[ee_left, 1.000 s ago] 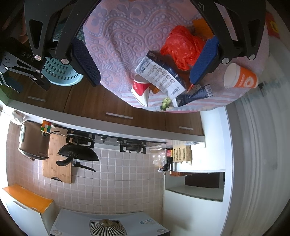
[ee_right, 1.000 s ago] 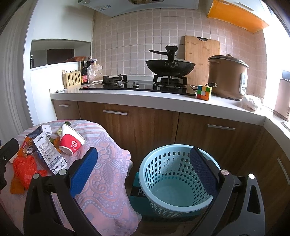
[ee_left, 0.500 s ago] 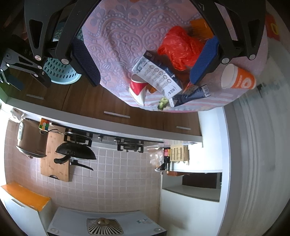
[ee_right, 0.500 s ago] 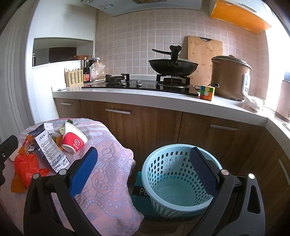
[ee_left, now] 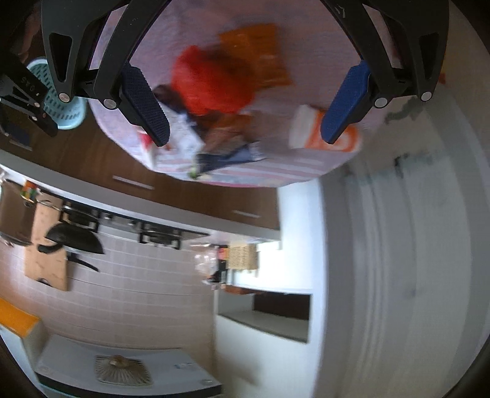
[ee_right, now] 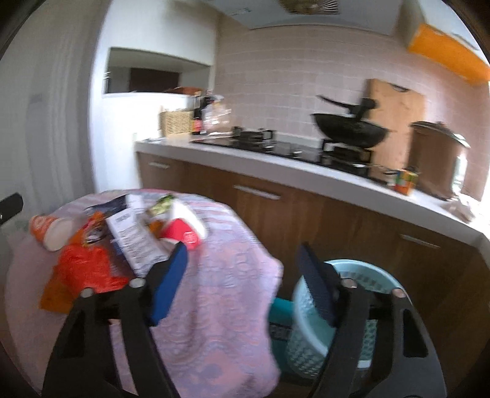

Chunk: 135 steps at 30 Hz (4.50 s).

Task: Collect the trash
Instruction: 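Grasp the orange snack wrapper with the left tool while the right tool grasps the red bag, then carry the red bag to the blue basket and open the right tool, then move both tools back over the table toward the paper cups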

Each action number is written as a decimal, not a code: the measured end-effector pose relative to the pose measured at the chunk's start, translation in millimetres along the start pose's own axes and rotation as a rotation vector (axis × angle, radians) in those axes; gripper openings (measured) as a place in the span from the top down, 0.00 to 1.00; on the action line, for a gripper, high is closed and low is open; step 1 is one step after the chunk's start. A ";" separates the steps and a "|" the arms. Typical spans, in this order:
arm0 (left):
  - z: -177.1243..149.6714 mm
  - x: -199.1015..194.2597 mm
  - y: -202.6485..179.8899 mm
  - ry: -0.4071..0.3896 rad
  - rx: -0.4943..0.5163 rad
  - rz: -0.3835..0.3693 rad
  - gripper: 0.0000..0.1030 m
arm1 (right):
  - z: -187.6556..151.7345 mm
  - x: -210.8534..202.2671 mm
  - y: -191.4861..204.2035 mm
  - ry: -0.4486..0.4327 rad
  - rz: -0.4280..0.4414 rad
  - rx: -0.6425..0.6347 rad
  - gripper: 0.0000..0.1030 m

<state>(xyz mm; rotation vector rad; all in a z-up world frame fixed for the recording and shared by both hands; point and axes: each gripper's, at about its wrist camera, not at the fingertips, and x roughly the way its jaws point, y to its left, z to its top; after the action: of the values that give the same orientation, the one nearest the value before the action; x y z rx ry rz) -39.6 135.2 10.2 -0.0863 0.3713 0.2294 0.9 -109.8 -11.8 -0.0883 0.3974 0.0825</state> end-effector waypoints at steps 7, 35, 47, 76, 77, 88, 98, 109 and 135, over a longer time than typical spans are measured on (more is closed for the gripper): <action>-9.9 13.2 52.7 0.088 -0.060 0.029 0.07 | 0.4 23.2 41.3 0.070 0.199 -0.023 0.63; -83.8 96.5 34.4 0.440 -0.041 -0.084 0.73 | -11.0 63.5 124.5 0.245 0.538 -0.057 0.43; -73.5 84.9 79.7 0.393 -0.122 0.001 0.74 | -26.7 114.6 171.6 0.408 0.541 -0.074 0.31; -30.7 39.9 -51.8 0.254 0.036 -0.284 0.74 | -11.7 38.4 -15.6 0.244 0.374 0.152 0.62; -27.7 39.9 -65.6 0.249 0.053 -0.307 0.74 | -10.8 36.2 -23.1 0.235 0.356 0.157 0.62; -8.9 58.6 -181.4 0.254 0.167 -0.509 0.73 | -15.3 30.4 -146.1 0.190 0.097 0.280 0.62; -37.4 110.7 -281.3 0.403 0.241 -0.650 0.72 | -52.7 77.4 -215.8 0.342 -0.036 0.422 0.61; -78.4 144.3 -343.0 0.527 0.329 -0.704 0.55 | -92.7 115.4 -250.0 0.499 -0.077 0.525 0.50; -33.8 119.8 -223.1 0.362 0.125 -0.535 0.36 | -51.9 96.1 -203.9 0.371 0.025 0.438 0.27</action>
<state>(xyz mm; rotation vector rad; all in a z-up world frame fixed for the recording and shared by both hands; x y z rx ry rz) 110.2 -60.8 -56.0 -0.1010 0.7054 -0.3439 89.2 -311.5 -82.7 0.3384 0.7786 0.0016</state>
